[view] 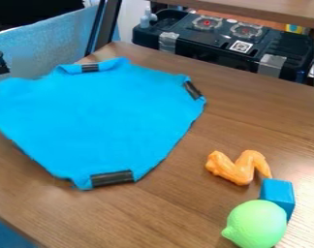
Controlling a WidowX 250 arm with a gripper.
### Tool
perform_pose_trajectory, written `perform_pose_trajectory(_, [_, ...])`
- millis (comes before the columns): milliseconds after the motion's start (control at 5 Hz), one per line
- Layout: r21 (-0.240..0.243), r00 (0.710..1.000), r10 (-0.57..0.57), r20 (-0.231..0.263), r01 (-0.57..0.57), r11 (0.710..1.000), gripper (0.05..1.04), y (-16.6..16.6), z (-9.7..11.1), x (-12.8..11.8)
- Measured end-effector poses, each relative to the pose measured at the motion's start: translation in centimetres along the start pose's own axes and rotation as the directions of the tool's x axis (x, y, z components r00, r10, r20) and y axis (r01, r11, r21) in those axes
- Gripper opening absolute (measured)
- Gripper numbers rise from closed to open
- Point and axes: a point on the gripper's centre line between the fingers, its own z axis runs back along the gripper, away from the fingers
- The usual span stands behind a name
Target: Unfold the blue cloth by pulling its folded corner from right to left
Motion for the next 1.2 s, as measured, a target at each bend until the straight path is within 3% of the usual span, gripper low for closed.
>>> perform_pose_trajectory(200, [0.033, 1.000, 0.004, -0.017, -0.003, 0.999, 0.068, 0.7, 0.2, 0.0])
perform_pose_trajectory(400, [0.114, 0.996, -0.016, -0.083, 0.025, 0.993, 0.200, 1.5, 0.2, 0.1])
perform_pose_trajectory(600, [0.155, 0.988, -0.050, -0.146, 0.073, 0.985, 0.439, 1.0, 0.3, 0.6])
perform_pose_trajectory(800, [0.181, 0.976, -0.080, -0.201, 0.118, 0.976, 0.740, 0.4, 1.1, 1.3])
perform_pose_trajectory(1000, [0.193, 0.961, -0.124, -0.249, 0.175, 0.966, 0.982, -0.9, 1.8, 1.4])
perform_pose_trajectory(1200, [0.138, 0.935, -0.191, -0.298, 0.240, 0.961, 1.001, -3.2, 3.4, 1.7])
